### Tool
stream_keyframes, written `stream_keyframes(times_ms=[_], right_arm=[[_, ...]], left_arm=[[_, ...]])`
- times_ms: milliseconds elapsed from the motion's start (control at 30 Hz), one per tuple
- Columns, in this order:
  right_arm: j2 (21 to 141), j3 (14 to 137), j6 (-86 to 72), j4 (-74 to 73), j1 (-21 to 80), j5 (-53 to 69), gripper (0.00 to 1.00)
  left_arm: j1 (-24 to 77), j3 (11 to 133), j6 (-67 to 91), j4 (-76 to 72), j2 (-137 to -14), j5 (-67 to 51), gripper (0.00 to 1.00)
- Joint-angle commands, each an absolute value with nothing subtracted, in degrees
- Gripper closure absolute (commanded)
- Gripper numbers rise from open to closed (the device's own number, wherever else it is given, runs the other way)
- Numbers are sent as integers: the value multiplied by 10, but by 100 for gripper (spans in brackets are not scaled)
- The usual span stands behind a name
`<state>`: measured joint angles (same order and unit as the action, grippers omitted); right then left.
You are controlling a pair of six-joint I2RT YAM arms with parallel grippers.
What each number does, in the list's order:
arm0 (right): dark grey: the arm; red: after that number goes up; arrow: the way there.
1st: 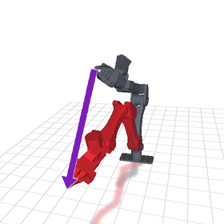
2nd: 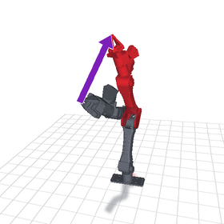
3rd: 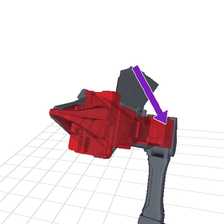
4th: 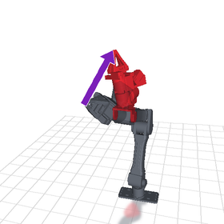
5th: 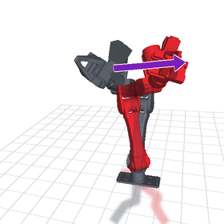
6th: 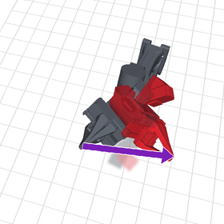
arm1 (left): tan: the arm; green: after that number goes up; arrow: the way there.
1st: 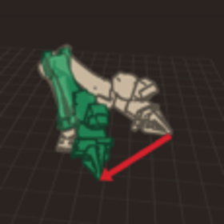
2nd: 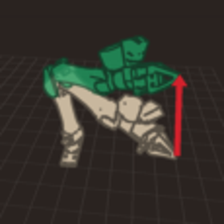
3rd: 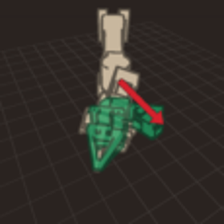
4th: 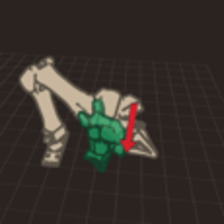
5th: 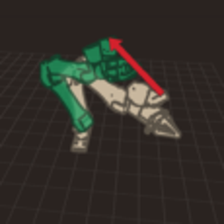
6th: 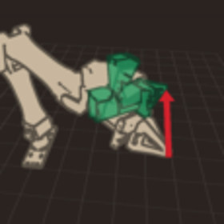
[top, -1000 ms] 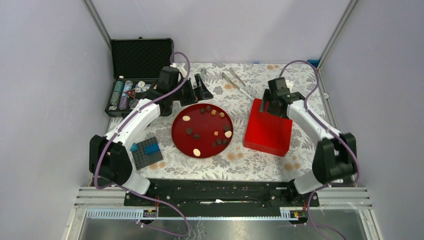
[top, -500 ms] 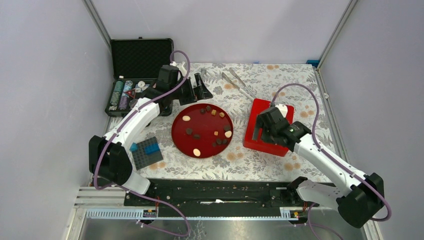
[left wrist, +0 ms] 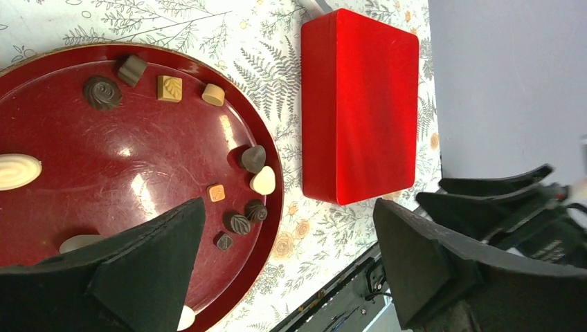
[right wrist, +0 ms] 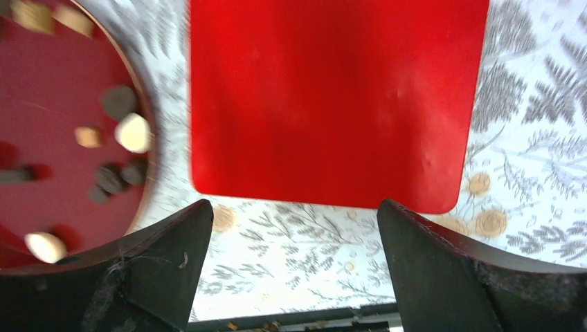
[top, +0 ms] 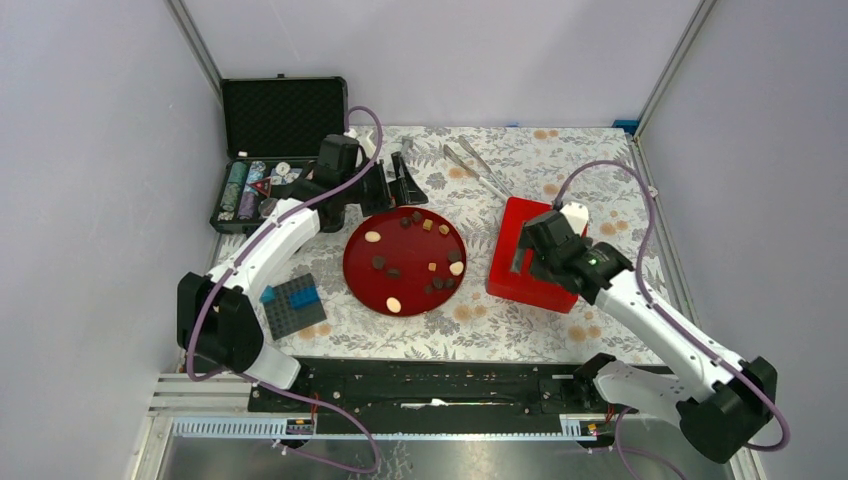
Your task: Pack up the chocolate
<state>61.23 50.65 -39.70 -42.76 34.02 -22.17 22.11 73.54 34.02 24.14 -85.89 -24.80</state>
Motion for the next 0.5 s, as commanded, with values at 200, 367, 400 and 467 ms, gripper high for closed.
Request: stream_keyframes(times_ms=[200,367,400,467], right_arm=[[664,495,-399,-352,345,-253,3],[708,436,-419,-332,344,-216,0],[705,441,-420,-343,344,-216,0],[686,467,-414,-371,344,-239,0]], left_arm=[[222,743,322,237,-821,-241,1],[222,729,324,235,-823,-245,1],[222,725,326,235,-825,-249,1],[222,721,327,235,-827,-254,1]])
